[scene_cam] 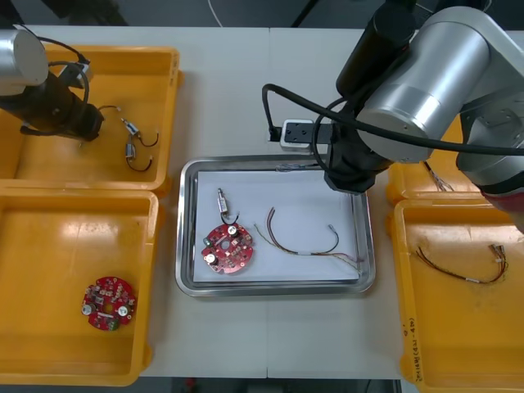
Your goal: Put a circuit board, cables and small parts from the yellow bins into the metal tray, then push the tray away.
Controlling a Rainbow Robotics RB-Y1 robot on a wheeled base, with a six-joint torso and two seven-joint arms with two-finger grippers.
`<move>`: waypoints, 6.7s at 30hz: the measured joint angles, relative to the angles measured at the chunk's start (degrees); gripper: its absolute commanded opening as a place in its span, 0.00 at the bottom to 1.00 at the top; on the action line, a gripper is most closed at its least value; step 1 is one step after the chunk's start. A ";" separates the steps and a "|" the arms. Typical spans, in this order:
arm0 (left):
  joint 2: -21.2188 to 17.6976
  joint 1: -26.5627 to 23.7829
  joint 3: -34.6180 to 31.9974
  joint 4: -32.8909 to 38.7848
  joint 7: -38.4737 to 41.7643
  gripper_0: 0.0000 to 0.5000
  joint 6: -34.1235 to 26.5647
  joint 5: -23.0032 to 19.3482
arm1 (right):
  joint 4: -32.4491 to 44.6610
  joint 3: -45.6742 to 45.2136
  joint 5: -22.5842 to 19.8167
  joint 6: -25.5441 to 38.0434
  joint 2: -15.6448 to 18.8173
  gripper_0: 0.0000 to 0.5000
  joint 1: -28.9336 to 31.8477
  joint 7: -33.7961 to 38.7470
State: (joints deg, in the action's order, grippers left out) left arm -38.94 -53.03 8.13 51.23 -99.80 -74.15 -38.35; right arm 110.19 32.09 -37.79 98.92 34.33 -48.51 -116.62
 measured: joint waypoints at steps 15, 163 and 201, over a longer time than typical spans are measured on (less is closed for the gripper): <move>-0.01 0.00 -3.28 12.95 0.00 0.00 -16.72 3.01 | -9.27 7.95 3.21 -13.13 -0.28 0.00 0.01 -2.72; 17.02 5.64 35.31 42.82 60.34 0.00 -16.55 14.84 | 15.13 -57.83 -2.51 10.91 0.34 1.00 42.62 33.87; 15.67 5.73 26.66 53.50 61.60 1.00 -23.93 10.88 | 15.99 -57.82 -4.56 10.91 0.33 1.00 42.64 35.35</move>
State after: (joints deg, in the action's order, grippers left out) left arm -23.28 -47.30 34.79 104.74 -38.20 -98.08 -27.48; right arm 126.18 -25.73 -42.35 109.83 34.67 -5.87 -81.27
